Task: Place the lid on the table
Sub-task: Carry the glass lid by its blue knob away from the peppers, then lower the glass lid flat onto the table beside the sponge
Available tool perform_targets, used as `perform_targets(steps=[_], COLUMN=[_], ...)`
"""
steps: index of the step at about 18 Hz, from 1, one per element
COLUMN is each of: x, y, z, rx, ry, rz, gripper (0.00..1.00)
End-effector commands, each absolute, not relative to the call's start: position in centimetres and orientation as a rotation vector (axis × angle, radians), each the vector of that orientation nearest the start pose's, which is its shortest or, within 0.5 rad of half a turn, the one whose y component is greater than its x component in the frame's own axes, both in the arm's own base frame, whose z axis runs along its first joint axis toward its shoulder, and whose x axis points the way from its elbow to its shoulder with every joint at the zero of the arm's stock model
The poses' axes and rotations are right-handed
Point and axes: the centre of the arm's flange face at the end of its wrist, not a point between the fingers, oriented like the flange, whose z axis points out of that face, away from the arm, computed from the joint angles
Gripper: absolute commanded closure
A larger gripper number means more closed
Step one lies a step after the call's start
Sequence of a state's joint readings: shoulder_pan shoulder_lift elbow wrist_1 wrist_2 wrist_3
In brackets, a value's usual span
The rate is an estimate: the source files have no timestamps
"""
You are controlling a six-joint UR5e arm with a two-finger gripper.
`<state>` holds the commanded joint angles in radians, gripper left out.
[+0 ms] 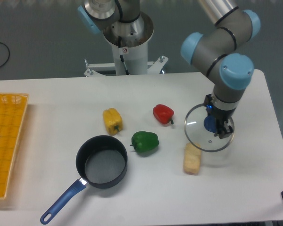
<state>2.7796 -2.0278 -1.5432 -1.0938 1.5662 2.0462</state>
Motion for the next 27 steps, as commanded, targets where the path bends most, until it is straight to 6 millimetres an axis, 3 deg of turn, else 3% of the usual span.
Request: perform_targets(steps=[9, 27], x=[-58.3, -60.3], y=[35.6, 34.3], z=[25.3, 23.0], rx=[-2.865, -2.851], ry=[1.286, 1.322], rz=[0.113, 0.104], gripper=[0.37, 0.37])
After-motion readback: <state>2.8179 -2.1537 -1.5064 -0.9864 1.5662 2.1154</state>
